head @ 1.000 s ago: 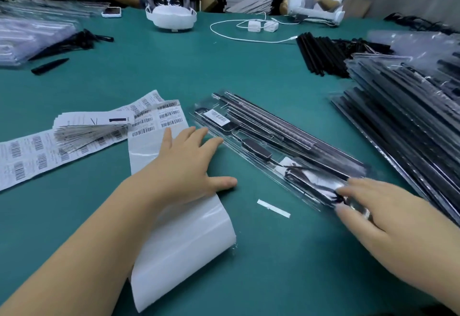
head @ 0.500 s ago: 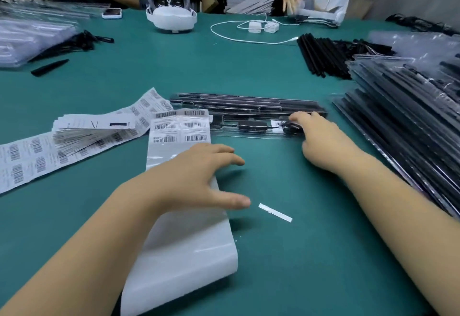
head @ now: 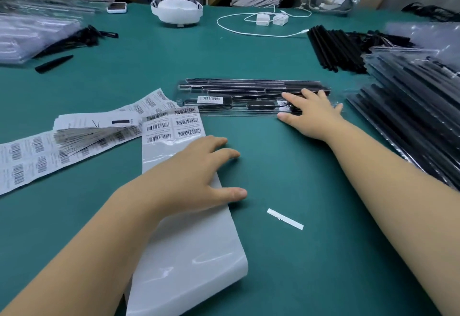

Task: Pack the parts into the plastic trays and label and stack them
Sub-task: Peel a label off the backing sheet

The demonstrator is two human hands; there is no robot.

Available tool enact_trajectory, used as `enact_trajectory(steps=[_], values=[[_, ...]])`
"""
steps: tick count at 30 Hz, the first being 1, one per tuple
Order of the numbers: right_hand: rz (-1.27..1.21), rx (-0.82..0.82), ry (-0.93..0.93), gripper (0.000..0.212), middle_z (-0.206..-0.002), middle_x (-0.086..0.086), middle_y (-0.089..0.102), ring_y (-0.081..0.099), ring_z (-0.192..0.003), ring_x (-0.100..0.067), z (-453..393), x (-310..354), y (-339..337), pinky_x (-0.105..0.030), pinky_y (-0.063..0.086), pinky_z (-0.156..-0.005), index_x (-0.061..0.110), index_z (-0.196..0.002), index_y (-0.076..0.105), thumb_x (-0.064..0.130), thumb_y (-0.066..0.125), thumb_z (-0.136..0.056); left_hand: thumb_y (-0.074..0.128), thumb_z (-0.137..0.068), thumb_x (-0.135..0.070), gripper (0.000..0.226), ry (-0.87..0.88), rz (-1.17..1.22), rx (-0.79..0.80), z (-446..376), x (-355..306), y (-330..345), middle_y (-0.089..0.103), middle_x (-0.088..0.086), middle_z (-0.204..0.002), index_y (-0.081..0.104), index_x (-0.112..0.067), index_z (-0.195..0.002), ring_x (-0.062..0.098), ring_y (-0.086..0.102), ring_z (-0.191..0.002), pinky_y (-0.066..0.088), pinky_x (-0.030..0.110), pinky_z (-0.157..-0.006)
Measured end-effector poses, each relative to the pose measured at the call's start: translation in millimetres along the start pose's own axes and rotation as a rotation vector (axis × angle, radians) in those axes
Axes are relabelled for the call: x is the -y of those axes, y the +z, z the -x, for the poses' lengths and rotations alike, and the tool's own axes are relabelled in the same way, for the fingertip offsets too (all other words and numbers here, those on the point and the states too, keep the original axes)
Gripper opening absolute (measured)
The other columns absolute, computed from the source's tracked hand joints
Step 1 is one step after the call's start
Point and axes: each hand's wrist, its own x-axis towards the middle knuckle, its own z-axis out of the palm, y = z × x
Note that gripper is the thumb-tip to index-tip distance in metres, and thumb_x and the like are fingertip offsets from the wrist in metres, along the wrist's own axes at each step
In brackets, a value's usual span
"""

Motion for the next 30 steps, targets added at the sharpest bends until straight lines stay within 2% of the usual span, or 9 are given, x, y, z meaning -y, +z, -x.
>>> enact_trajectory(steps=[11, 14, 16, 19, 21, 24, 26, 28, 30], values=[[-0.075, -0.029, 0.009, 0.059, -0.158, 0.001, 0.014, 0.0, -0.146, -0.028, -14, 3, -2, -0.066, -0.003, -0.108, 0.048, -0.142, 0.03, 0.062, 0.048, -0.087, 0.046, -0.072, -0.073, 0.077, -0.004, -0.017, -0.019, 0, 1, 1, 0.017, -0.017, -0.149, 0.031, -0.042, -0.141, -0.007, 0.007, -0.132, 0.01, 0.016, -0.107], [-0.449, -0.301, -0.053, 0.041, -0.147, -0.008, 0.039, 0.024, -0.141, -0.024, -3, 3, -11, -0.05, 0.012, -0.116, 0.029, -0.129, 0.056, 0.037, 0.06, -0.089, 0.04, -0.076, -0.071, 0.073, -0.016, -0.113, -0.073, 1, -4, -2, 0.019, -0.01, -0.153, 0.032, -0.04, -0.142, 0.003, 0.01, -0.136, 0.008, 0.022, -0.11], [-0.465, -0.459, -0.143, 0.022, -0.12, -0.014, 0.062, 0.05, -0.119, -0.026, 15, 9, -17, -0.029, 0.032, -0.102, 0.008, -0.102, 0.071, 0.022, 0.059, -0.09, 0.033, -0.078, -0.07, 0.073, -0.097, -0.199, -0.106, 1, -5, -5, 0.019, -0.007, -0.155, 0.03, -0.038, -0.143, 0.009, 0.013, -0.139, 0.012, 0.026, -0.112], [-0.392, -0.26, -0.206, 0.027, -0.101, -0.008, 0.069, 0.057, -0.1, -0.023, 54, 32, -21, -0.026, 0.038, -0.085, 0.004, -0.093, 0.072, 0.024, 0.054, -0.094, 0.021, -0.079, -0.071, 0.074, -0.32, -0.426, -0.164, 0, -5, -6, 0.028, -0.002, -0.15, 0.031, -0.032, -0.141, 0.021, 0.024, -0.136, 0.029, 0.037, -0.105], [-0.381, -0.077, -0.291, 0.029, -0.102, 0.002, 0.068, 0.058, -0.095, -0.015, 91, 50, -23, -0.027, 0.042, -0.086, 0.012, -0.103, 0.07, 0.033, 0.052, -0.093, 0.025, -0.085, -0.068, 0.067, -0.491, -0.448, -0.207, 1, -1, -9, 0.037, 0.002, -0.14, 0.038, -0.026, -0.136, 0.026, 0.031, -0.129, 0.038, 0.039, -0.095], [-0.436, 0.157, -0.599, 0.05, -0.11, 0.014, 0.057, 0.052, -0.098, 0.002, 160, 83, -25, -0.014, 0.04, -0.088, 0.032, -0.125, 0.057, 0.059, 0.056, -0.082, 0.035, -0.089, -0.06, 0.056, -0.661, -0.352, -0.207, 3, 10, -14, 0.042, 0.007, -0.131, 0.045, -0.02, -0.128, 0.031, 0.034, -0.124, 0.039, 0.043, -0.09], [-0.354, 0.188, -0.817, 0.06, -0.125, 0.005, 0.055, 0.047, -0.117, -0.009, 197, 97, -20, -0.024, 0.034, -0.104, 0.035, -0.129, 0.055, 0.061, 0.062, -0.075, 0.037, -0.09, -0.055, 0.051, -0.675, -0.344, -0.19, 2, 16, -17, 0.045, 0.007, -0.128, 0.048, -0.021, -0.126, 0.031, 0.039, -0.12, 0.039, 0.041, -0.086], [-0.217, 0.035, -0.987, 0.04, -0.121, 0.001, 0.062, 0.054, -0.115, -0.018, 218, 103, -13, -0.037, 0.038, -0.105, 0.035, -0.111, 0.068, 0.048, 0.072, -0.074, 0.037, -0.09, -0.053, 0.047, -0.644, -0.392, -0.177, 1, 17, -19, 0.048, 0.004, -0.128, 0.051, -0.023, -0.124, 0.028, 0.043, -0.118, 0.038, 0.039, -0.086], [-0.077, -0.021, -1.041, 0.018, -0.108, 0.01, 0.068, 0.06, -0.109, -0.014, 223, 96, -13, -0.048, 0.04, -0.103, 0.035, -0.089, 0.074, 0.035, 0.073, -0.07, 0.038, -0.089, -0.049, 0.041, -0.59, -0.428, -0.194, 0, 17, -22, 0.052, 0.001, -0.124, 0.057, -0.024, -0.115, 0.027, 0.046, -0.114, 0.038, 0.038, -0.086]])
